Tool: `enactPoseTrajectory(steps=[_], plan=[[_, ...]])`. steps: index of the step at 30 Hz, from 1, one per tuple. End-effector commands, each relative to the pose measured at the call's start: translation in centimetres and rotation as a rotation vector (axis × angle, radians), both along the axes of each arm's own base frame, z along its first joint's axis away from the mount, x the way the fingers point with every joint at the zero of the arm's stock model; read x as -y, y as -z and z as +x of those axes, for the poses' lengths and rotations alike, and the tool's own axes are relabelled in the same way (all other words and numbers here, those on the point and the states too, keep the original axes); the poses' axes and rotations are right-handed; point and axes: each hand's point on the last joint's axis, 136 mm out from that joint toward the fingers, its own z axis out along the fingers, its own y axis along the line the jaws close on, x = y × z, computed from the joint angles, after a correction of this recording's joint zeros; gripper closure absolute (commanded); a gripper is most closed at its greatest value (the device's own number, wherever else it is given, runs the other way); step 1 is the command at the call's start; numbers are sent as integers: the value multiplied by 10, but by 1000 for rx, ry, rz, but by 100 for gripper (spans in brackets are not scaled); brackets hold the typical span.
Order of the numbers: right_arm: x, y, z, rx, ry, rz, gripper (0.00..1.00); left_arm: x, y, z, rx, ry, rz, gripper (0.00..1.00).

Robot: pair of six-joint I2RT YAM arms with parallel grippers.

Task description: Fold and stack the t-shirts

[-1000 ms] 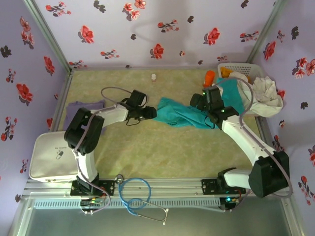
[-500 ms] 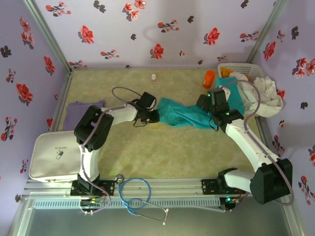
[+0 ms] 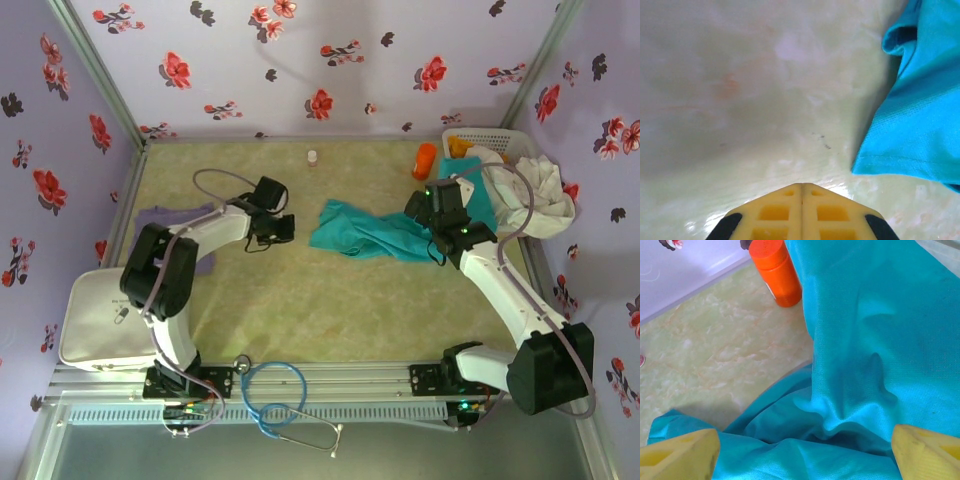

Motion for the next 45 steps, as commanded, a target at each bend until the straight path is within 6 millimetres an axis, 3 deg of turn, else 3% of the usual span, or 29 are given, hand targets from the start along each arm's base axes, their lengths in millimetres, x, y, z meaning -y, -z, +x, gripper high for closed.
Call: enactPoseTrajectory(steps=[1,3,4,5,6,11,16,23,38,45], plan=[[6,0,3,-7,34,-8,11,-25,-23,-12,17,1,32,100],[5,1,5,-16,36,-7,11,-28,-33,-13,30,-1,16,100],[5,2,6,-17,34,-4,11,-25,-35,-13,30,9,0,92],[3,3,8,-17,31,-1,11,-18,-36,-13,23,19,-30,73],[2,5,9,-18,30,4,11,-11,-34,-13,12,25,-59,66],[-5,9,13,-31,10,30,10,33,-19,-12,-23,91,-92,52],[-3,6,12,-31,3,12,9,63,2,-11,-58,146,-22,51],[1,5,7,-30,-3,-16,9,66,32,-5,-86,163,100,53],[3,2,7,-24,0,0,9,70,53,-8,-72,197,227,68],[-1,0,11,-20,-7,12,9,79,49,-8,-46,223,257,76]])
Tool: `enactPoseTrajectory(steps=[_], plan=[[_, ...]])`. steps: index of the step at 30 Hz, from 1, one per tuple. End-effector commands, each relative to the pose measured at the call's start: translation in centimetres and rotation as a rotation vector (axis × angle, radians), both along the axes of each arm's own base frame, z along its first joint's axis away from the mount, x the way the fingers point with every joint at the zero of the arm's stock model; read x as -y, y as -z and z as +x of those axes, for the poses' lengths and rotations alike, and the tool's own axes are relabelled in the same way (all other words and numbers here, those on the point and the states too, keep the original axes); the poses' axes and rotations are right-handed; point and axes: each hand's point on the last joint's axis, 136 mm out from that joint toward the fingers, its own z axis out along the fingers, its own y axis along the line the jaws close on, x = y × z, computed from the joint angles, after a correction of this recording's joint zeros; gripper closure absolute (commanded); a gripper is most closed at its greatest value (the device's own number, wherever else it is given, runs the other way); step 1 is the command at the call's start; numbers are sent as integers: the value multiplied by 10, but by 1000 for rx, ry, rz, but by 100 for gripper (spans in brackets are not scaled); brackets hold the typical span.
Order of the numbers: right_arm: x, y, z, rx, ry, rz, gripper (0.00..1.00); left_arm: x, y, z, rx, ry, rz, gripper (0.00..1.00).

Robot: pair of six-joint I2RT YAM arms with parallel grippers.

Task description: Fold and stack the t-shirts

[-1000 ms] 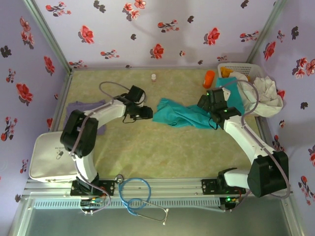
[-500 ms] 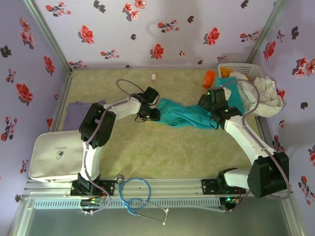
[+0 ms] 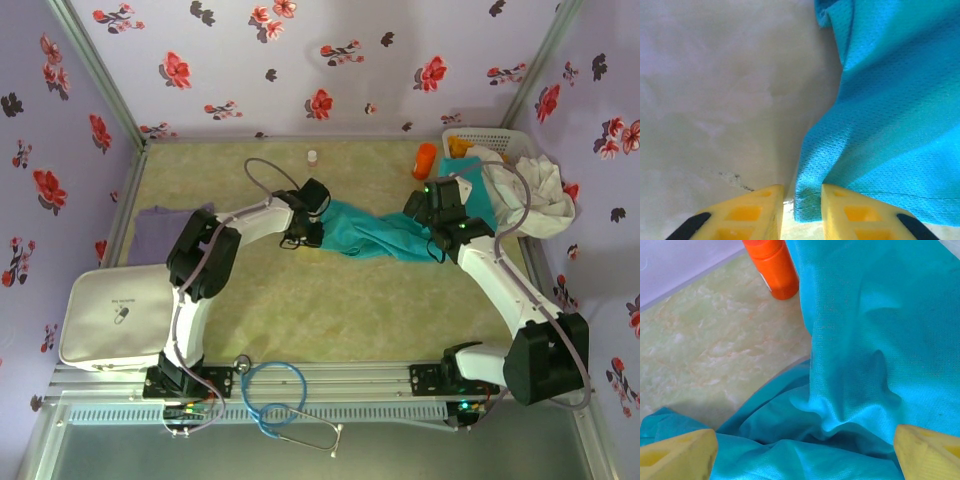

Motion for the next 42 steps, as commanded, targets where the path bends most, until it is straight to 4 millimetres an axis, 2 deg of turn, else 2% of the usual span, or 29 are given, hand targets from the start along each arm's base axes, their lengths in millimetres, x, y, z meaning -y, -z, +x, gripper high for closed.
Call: enactPoseTrajectory(steps=[1,7,13,19,24,31,38,42], plan=[[-1,-10,6,17,0,8,9,14,9,-7,-4,58,21,78],[0,-8,5,7,2,7,9,16,8,-8,-5,64,19,86],[0,-2,2,1,4,9,9,15,0,-9,9,67,8,100],[2,-1,3,-3,6,0,9,-7,-19,-8,32,36,23,100],[3,-4,4,-8,10,-14,9,-39,-53,-10,80,7,30,100],[1,0,8,-14,12,-5,9,-104,-98,-9,128,-78,65,100],[-3,18,9,-88,1,-6,9,-170,-135,-18,175,-184,71,100],[-4,31,4,-137,-14,-12,8,-201,-147,-23,198,-252,70,100]])
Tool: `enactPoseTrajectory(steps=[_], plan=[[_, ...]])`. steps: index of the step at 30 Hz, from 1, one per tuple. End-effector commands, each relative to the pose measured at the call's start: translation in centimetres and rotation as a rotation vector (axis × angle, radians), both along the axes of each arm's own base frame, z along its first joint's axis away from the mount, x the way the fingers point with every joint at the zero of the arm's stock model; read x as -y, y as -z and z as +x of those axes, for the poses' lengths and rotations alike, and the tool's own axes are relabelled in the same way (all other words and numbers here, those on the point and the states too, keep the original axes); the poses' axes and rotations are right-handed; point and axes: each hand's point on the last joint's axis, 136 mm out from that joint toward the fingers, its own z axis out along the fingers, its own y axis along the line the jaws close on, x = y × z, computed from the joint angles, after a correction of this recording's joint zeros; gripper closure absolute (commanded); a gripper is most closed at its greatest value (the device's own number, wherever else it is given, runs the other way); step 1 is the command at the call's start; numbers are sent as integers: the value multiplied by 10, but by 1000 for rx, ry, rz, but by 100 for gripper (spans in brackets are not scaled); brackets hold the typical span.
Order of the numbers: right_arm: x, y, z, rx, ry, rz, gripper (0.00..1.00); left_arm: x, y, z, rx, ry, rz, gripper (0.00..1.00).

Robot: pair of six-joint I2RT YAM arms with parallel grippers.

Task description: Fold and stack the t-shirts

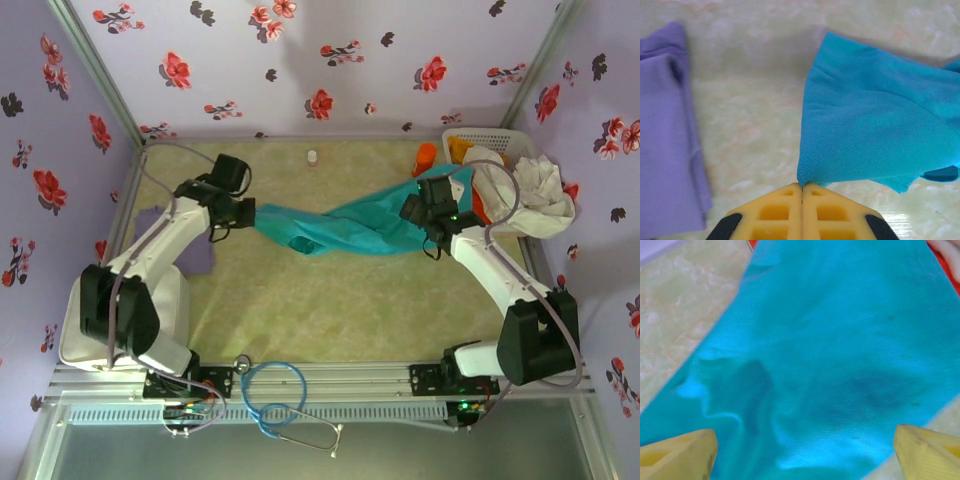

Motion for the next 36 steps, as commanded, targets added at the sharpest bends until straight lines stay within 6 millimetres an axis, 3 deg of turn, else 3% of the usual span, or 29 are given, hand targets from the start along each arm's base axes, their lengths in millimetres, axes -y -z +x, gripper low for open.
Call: enactPoseTrajectory(steps=[1,6,15,21,23,25,30,33,36], plan=[[0,4,-3,-40,-6,6,7,-27,-7,-15,-8,-30,30,100],[-3,27,-13,-115,-12,18,6,-26,-16,-19,13,-41,-27,100],[-46,93,-19,-281,-62,249,8,-23,-14,-23,4,-39,-59,100],[-58,124,-16,-343,-59,300,23,-21,-14,-24,12,-39,-76,100],[-60,129,-13,-355,-63,303,35,-21,-15,-25,17,-41,-83,100],[-60,129,-10,-356,-67,298,56,-20,-16,-26,22,-38,-88,100],[-58,111,11,-300,-66,267,90,-18,-20,-26,33,-32,-102,100],[-57,85,32,-253,-81,230,100,-18,-21,-26,30,-30,-99,100],[-54,58,55,-196,-91,221,100,-19,-21,-27,29,-28,-98,100]])
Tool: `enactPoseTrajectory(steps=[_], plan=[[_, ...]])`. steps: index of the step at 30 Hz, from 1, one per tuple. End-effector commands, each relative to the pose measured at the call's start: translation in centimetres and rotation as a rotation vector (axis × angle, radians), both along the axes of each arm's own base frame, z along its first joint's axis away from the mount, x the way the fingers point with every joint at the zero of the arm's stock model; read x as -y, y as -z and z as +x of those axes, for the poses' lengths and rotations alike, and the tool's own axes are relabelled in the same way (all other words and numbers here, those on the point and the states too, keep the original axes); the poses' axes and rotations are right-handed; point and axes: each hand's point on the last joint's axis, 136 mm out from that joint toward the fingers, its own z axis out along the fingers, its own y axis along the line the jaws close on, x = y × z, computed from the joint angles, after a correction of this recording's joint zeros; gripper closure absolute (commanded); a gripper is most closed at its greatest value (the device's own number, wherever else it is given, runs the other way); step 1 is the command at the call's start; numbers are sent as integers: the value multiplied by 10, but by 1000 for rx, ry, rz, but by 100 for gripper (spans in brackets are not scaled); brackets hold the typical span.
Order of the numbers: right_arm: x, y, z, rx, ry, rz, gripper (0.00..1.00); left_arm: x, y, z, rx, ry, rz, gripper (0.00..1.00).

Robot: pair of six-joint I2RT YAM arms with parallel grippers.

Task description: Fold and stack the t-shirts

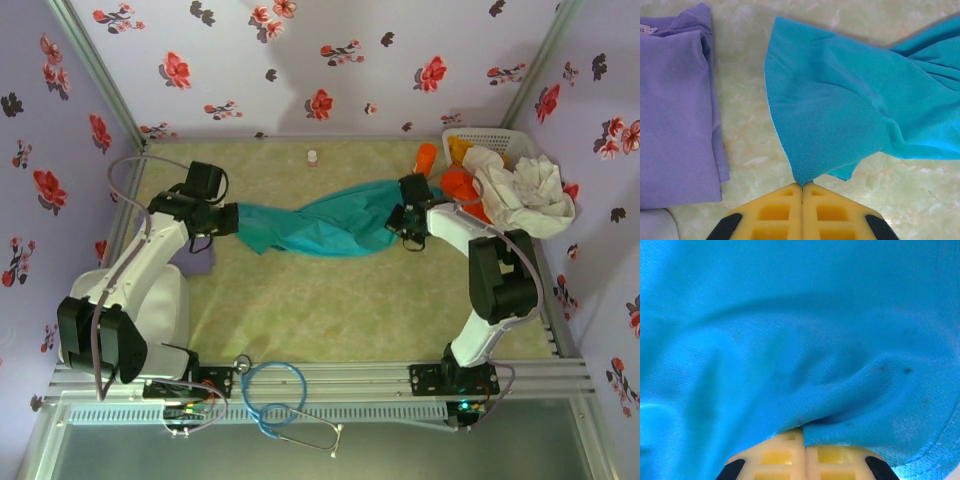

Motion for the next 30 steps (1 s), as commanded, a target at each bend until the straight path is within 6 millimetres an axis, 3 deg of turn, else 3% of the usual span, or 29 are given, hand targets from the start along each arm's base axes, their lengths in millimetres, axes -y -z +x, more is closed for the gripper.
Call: enactPoseTrajectory(steps=[1,6,10,12,14,18,20,24,30], plan=[[5,-29,28,65,-16,-29,100,1,-8,-4,15,-1,-21,100],[-1,-26,52,-104,-130,-72,100,0,-4,-6,7,-2,-19,100],[-10,-7,60,-217,-206,-68,98,-1,-1,-7,4,-3,-15,100],[-12,4,65,-232,-211,-68,84,-2,1,-7,3,-5,-16,100],[-11,13,68,-241,-209,-76,49,-1,3,-8,-1,-4,-13,100],[-12,9,70,-170,-180,-58,22,-2,5,-9,-8,-3,-12,100],[-12,-5,67,-88,-166,-34,8,-2,7,-9,-9,-4,-11,100],[-5,-16,47,-27,-141,-35,9,-2,10,-9,-11,-6,-12,100],[-29,6,16,-57,-196,28,15,1,10,-4,4,-17,-33,100]])
